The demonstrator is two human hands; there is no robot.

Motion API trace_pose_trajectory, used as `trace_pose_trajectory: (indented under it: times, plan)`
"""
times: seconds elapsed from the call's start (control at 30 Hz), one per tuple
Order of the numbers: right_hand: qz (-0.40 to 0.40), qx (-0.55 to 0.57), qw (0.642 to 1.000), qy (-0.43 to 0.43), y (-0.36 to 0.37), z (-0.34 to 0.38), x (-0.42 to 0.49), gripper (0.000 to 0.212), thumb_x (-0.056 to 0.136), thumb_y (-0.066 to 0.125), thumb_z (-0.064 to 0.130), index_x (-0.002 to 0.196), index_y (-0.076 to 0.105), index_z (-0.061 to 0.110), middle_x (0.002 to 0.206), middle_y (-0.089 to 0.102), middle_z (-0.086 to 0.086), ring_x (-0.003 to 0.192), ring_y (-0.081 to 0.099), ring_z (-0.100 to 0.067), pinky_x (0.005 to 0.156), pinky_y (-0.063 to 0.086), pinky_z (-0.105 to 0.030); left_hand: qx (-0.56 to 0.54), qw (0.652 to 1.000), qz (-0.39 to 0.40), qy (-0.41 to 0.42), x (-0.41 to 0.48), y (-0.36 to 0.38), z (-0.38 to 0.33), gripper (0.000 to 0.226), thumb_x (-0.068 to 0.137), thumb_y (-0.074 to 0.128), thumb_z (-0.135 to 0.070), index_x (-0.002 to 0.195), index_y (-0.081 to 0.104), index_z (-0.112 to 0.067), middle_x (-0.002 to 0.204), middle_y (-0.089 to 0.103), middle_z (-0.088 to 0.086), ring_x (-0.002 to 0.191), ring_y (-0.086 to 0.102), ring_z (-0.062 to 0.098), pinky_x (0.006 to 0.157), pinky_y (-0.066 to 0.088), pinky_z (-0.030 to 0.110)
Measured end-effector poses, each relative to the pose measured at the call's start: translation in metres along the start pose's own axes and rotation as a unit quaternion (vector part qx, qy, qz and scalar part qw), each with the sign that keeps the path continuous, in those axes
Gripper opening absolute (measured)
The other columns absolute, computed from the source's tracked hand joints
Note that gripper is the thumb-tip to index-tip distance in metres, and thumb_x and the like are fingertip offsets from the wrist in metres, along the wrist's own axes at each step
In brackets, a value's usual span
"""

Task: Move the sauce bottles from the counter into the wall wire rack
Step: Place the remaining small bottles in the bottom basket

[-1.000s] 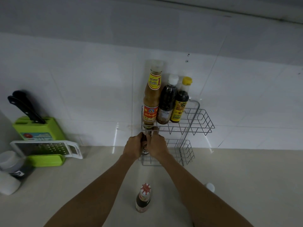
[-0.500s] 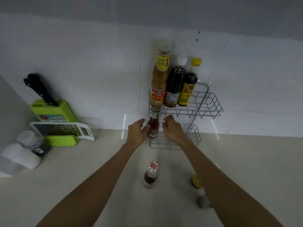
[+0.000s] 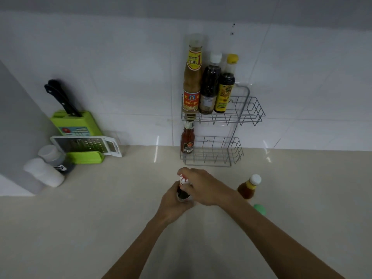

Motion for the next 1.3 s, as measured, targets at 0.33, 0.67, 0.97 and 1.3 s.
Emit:
trace_pose_trajectory:
  times: [0.33, 0.67, 0.97, 1.3]
  plan:
    - [-0.25, -0.144, 0.957, -0.009, -0.077, 0.017, -0.042, 0.031, 0.098, 0.041, 0.042, 0.092, 0.052, 0.014, 0.07, 0.059, -0.003, 0.061, 0.055, -0.023, 0.057, 0.045, -0.033, 0.091, 0.96, -0.206, 0.164, -0.026, -0.017, -0.065, 0.024, 0.072, 0.075, -0.045, 0.079, 0.054, -0.035, 0.071, 0.064, -0.011, 0.064, 0.058, 0.007, 0.054, 0.046, 0.021]
    - [-0.355, -0.103, 0.929, -0.025, -0.143, 0.041, -0.081, 0.052, 0.083, 0.04, 0.048, 0.043, 0.028, 0.018, 0.038, 0.032, 0.003, 0.038, 0.031, -0.012, 0.046, 0.024, -0.024, 0.096, 0.982, 0.067, 0.145, -0.054, -0.008, -0.153, 0.019, 0.063, 0.073, -0.018, 0.07, 0.06, -0.03, 0.065, 0.064, -0.007, 0.059, 0.06, 0.012, 0.059, 0.052, 0.031]
    - [-0.309, -0.047, 0.933, -0.178, -0.158, 0.092, -0.113, 0.046, 0.08, 0.041, 0.036, 0.04, 0.028, 0.015, 0.035, 0.026, 0.004, 0.037, 0.023, -0.017, 0.04, 0.018, -0.025, -0.015, 0.883, 0.453, 0.12, -0.106, 0.034, -0.184, 0.021, 0.069, 0.07, 0.005, 0.077, 0.058, -0.01, 0.07, 0.062, 0.009, 0.06, 0.058, 0.027, 0.062, 0.051, 0.031]
    - [-0.302, -0.208, 0.903, -0.224, -0.162, 0.109, -0.129, 0.037, 0.087, 0.034, 0.037, 0.053, 0.037, 0.023, 0.048, 0.035, 0.009, 0.043, 0.03, -0.014, 0.045, 0.025, -0.027, -0.139, 0.833, 0.529, 0.086, -0.128, 0.064, -0.189, 0.018, 0.073, 0.07, 0.002, 0.077, 0.055, -0.006, 0.063, 0.064, 0.006, 0.052, 0.06, 0.021, 0.063, 0.051, 0.03]
Point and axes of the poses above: each hand's wrist, its own x-axis towards the middle knuckle, its own y-axis out of the palm, z = x × y, the point moved 10 cm from there along x, towards the middle knuckle
